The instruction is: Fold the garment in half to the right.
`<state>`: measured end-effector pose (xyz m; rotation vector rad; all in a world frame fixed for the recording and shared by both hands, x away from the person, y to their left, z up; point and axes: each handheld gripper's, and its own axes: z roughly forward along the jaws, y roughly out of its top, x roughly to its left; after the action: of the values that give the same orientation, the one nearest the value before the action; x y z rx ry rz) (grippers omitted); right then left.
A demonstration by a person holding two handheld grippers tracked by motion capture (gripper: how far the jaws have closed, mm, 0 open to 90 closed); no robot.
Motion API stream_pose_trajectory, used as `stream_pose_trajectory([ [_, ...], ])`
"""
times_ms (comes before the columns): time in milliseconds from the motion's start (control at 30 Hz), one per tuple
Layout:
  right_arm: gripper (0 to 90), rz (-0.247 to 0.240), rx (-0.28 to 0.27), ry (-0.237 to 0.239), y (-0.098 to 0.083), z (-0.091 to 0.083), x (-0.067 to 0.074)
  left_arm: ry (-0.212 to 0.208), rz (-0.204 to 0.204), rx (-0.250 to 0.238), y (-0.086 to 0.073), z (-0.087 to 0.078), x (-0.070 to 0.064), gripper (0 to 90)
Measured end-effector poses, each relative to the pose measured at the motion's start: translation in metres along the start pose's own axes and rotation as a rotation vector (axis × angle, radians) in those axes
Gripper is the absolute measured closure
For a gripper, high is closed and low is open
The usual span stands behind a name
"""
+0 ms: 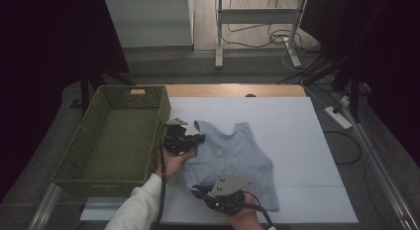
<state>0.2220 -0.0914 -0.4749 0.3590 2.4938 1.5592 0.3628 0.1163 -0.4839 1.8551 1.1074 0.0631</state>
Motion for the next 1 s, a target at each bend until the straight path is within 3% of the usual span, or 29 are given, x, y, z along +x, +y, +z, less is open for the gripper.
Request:
stream_pose_trajectory([
  [433,83.1,0.050,-0.024,-0.043,-0.003,-0.020,-0.010,-0.002,0.000,0.008,0.006,0.006,-0.005,85.4],
  [1000,83.1,0.102,-0.039,-0.103,-0.011,-0.049,-0.016,0.024,0.024,0.073,0.022,0.018,-0.011,85.3],
])
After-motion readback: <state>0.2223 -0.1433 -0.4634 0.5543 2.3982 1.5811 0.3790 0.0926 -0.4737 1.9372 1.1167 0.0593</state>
